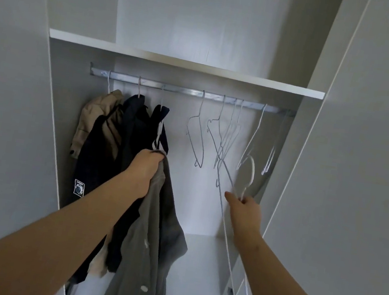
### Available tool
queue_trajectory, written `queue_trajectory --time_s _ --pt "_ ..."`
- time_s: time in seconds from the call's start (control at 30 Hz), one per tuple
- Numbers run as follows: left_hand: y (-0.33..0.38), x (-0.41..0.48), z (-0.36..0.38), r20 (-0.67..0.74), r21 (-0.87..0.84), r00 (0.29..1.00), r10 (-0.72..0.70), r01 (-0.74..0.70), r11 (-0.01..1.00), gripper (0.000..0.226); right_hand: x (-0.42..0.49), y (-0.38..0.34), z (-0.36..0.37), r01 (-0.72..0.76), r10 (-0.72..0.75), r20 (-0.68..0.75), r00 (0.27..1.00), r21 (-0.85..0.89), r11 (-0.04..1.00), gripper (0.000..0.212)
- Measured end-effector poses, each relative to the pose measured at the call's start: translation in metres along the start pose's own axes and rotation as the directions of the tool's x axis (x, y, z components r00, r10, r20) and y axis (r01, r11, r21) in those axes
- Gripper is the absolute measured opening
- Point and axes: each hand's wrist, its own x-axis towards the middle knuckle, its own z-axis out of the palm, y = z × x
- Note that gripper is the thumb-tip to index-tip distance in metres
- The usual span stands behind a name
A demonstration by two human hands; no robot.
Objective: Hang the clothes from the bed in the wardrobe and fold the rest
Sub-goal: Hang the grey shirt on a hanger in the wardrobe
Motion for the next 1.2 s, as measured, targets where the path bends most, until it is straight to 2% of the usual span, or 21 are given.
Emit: queue_trajectory --time_s 0.1,0.2,0.33,0.53,0.67,0.8,0.87,0.97,1.07,1.1,1.13,1.2 --pt "-0.014 -0.023 -0.014 -0.039 0.035 0.999 -0.032 0.033 0.999 0.023 -0.020 0.012 -0.013 0.033 -0.033 0.013 0.999 -0.048 0.998 0.039" --pt "-0.024 -0.040 -0.031 -0.028 0.102 0.998 -0.063 0.066 0.993 0.024 -0.039 0.022 -0.022 0.080 -0.076 0.104 0.992 -0.035 0.996 0.046" --pt "-0.027 -0.051 -0.056 -0.073 0.181 0.996 -0.044 0.057 0.982 0.022 -0.057 0.025 -0.031 0.039 -0.063 0.205 0.977 0.117 0.992 0.047" --pt "-0.014 -0.052 -0.095 -0.163 0.146 0.985 -0.051 0.075 0.986 0.012 -0.064 0.016 -0.027 -0.002 -0.033 0.308 0.951 0.112 0.994 0.056" --pt "-0.001 -0.054 -0.117 -0.160 0.175 0.987 -0.008 0.036 0.984 0.026 -0.067 0.006 -0.019 -0.013 -0.028 0.393 0.919 0.099 0.995 0.056" --pt "0.006 -0.053 -0.136 -0.129 0.453 0.987 0.093 -0.025 0.891 0.031 -0.068 -0.007 -0.012 -0.042 0.014 0.462 0.887 0.051 0.998 0.056" --pt "0.005 -0.053 -0.142 -0.124 0.534 0.980 0.159 -0.070 0.843 0.030 -0.070 -0.012 -0.010 -0.036 0.016 0.478 0.878 0.033 0.999 0.057" --pt "0.004 -0.052 -0.147 -0.091 0.573 0.969 0.229 -0.137 0.808 0.029 -0.073 -0.015 -0.009 -0.047 0.037 0.489 0.871 0.008 0.999 0.053" --pt "0.005 -0.050 -0.153 -0.095 0.544 0.967 0.238 -0.150 0.826 0.029 -0.077 -0.018 -0.008 -0.080 0.062 0.525 0.849 0.011 0.997 0.055" --pt "0.005 -0.051 -0.155 -0.088 0.574 0.958 0.274 -0.176 0.800 0.029 -0.077 -0.021 -0.007 -0.084 0.065 0.537 0.841 0.011 0.996 0.056" --pt "0.006 -0.052 -0.158 -0.062 0.645 0.940 0.334 -0.218 0.733 0.028 -0.078 -0.024 -0.006 -0.082 0.066 0.543 0.837 0.006 0.997 0.057" --pt "0.006 -0.053 -0.164 0.030 0.816 0.892 0.451 -0.283 0.505 0.028 -0.081 -0.029 -0.003 -0.061 0.060 0.549 0.834 -0.015 0.998 0.055"
